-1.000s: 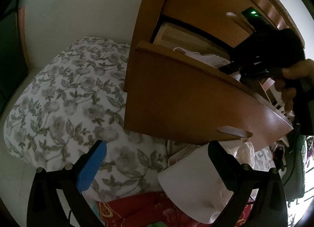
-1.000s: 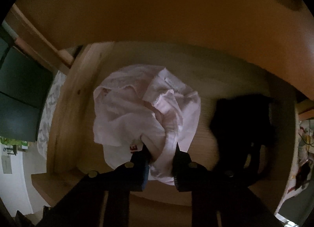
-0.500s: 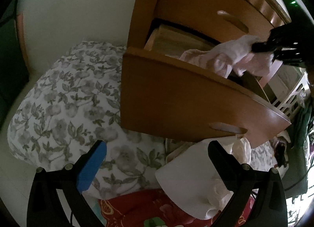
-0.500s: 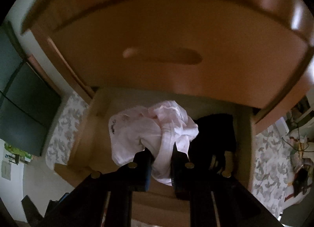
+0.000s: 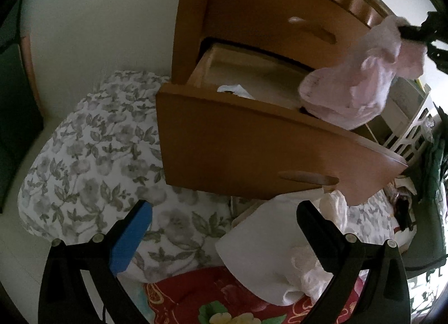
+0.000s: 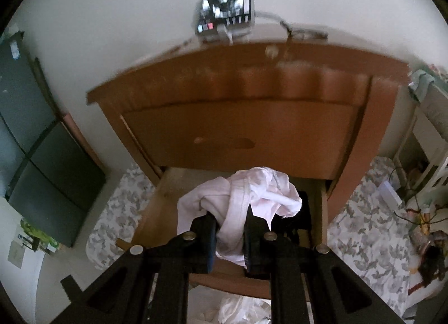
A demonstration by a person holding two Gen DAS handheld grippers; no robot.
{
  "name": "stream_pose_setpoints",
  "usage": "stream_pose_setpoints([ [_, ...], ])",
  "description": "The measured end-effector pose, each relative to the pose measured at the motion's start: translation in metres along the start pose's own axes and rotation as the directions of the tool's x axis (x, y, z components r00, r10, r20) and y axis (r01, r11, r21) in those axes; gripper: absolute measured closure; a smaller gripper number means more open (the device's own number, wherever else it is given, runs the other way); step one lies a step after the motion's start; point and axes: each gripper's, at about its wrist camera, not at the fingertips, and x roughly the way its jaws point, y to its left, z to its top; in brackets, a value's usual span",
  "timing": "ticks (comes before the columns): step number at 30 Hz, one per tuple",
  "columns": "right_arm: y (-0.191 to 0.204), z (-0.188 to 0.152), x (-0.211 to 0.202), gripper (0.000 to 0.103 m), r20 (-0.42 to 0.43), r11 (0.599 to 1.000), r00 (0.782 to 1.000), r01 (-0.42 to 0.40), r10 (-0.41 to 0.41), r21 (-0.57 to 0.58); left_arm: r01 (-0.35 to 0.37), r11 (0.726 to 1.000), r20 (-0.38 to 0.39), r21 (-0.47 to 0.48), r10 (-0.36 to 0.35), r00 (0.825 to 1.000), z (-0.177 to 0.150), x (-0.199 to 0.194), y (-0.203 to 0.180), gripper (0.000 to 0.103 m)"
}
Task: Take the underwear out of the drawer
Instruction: 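Lift the pink garment up out of the drawer with the right gripper, then carry the pink garment down onto the garment pile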
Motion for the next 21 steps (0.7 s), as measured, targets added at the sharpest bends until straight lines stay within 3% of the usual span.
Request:
stream_pose_setpoints([
  [9, 0.015, -0.015, -0.060, 0.087, 0.083, 1.000, 0.996, -0.015, 0.017, -0.020, -0.005, 1.000, 0.030, 0.016, 0.004, 1.000, -0.003, -0.021, -0.007, 0.000],
  [21, 0.023, -0.055, -0.098, 0.087, 0.088, 0.999, 0.996, -0.020, 0.022, -0.025, -0.001, 1.000, 0.066, -0.018, 0.003, 0.998, -0.003, -0.048, -0.006, 0.000],
])
